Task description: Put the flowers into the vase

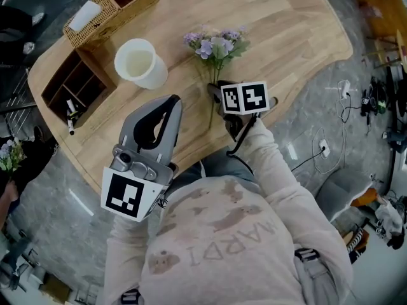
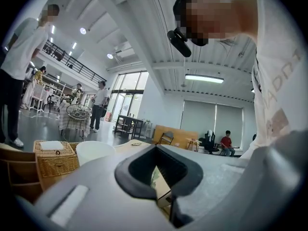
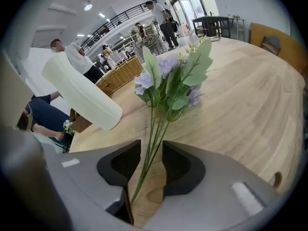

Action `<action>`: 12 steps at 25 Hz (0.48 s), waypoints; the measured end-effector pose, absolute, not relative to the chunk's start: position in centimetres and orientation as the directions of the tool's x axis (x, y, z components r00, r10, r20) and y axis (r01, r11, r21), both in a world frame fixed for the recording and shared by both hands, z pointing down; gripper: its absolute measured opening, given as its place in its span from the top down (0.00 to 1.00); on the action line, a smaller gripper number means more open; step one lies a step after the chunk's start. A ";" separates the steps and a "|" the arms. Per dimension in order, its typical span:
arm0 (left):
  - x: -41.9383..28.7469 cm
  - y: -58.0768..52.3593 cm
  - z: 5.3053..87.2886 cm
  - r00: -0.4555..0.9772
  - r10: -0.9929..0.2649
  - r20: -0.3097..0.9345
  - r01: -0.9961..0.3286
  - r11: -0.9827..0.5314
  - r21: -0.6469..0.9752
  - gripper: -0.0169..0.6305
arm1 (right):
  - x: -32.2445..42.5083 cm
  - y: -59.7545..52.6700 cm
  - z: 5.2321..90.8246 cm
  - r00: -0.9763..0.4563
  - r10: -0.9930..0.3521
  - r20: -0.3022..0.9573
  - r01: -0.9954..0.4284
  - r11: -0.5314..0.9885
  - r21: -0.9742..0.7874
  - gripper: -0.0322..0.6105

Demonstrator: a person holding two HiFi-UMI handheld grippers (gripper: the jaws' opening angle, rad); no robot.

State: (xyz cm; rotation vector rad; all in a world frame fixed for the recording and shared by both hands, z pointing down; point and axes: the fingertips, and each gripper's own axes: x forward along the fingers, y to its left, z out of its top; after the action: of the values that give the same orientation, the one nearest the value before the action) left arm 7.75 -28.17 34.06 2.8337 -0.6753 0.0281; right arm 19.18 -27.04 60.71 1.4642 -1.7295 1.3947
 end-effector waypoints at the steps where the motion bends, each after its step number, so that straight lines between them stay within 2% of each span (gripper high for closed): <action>1: 7.7 -28.3 34.1 0.892 -0.446 0.070 -0.450 -0.867 0.216 0.97 | 19.2 -27.1 61.0 -0.316 -0.425 0.848 -0.916 -0.095 -0.389 0.69; 5: 7.5 -28.7 34.2 0.888 -0.454 0.076 -0.459 -0.862 0.214 0.97 | 19.2 -27.4 61.8 -0.318 -0.397 0.861 -0.915 -0.110 -0.388 0.70; 12: 7.1 -28.7 34.5 0.888 -0.451 0.086 -0.459 -0.862 0.216 0.97 | 19.4 -27.8 62.4 -0.322 -0.368 0.872 -0.898 -0.173 -0.404 0.85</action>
State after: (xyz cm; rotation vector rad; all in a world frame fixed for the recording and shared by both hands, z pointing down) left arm 7.13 -28.68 34.53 2.8257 -0.6909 0.0472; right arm 19.41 -27.82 62.39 1.4520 -1.6326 1.5119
